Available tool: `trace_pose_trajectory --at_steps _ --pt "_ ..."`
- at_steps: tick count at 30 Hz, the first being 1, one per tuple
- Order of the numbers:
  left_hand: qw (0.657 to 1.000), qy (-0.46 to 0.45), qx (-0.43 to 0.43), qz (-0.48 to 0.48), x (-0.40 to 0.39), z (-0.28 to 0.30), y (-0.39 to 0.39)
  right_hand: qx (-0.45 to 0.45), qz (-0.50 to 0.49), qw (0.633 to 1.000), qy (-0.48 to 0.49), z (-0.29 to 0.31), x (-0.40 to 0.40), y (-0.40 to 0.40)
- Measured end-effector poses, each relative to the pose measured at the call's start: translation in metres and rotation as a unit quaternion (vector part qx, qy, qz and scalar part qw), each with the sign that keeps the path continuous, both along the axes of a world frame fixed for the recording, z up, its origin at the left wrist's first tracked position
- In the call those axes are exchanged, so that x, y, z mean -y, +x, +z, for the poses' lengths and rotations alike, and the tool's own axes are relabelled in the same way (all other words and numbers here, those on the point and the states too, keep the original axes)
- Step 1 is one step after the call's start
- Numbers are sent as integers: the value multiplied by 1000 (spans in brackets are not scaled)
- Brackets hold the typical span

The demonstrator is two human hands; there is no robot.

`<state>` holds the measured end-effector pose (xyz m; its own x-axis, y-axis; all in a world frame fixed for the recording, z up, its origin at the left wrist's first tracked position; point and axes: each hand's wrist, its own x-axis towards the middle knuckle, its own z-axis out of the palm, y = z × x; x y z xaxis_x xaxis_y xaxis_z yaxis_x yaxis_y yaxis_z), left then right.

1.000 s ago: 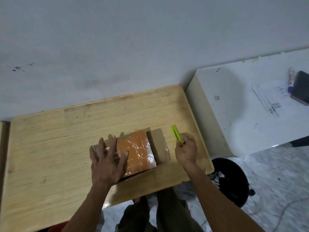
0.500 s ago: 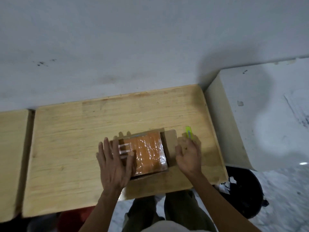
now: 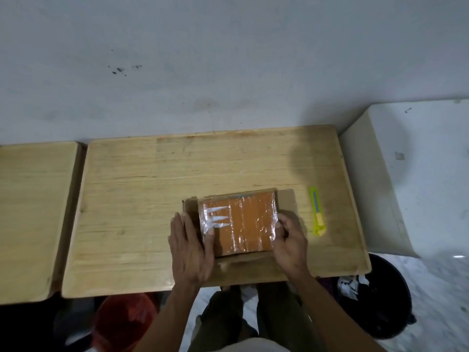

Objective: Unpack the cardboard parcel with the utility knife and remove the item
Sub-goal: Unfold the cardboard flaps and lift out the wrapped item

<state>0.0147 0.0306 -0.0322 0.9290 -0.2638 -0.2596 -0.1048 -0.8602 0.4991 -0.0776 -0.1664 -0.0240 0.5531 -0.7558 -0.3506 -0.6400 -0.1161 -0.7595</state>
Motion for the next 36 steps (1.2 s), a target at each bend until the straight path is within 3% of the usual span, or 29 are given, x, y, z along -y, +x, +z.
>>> trace_pose_trajectory --at_steps 7,11,16,20,26,28,32,36 --pt "996 -10 40 -78 -8 0 6 12 -72 996 57 3 -4 1" --pt "990 -136 -21 40 5 28 5 32 -88 993 74 23 -2 6" --pt "943 -240 -134 186 24 78 10 14 -86 989 120 45 16 10" --pt "902 -319 -151 247 44 78 29 45 -113 982 143 61 31 39" --pt "850 -407 -187 279 88 72 83 105 -135 948 269 64 64 113" --pt "868 -393 -204 226 96 57 95 96 -129 947 276 52 77 134" --pt "955 -253 -143 58 100 31 91 61 -103 961 250 27 92 161" --pt "986 -75 -97 -110 83 -7 72 17 -59 973 224 6 88 150"
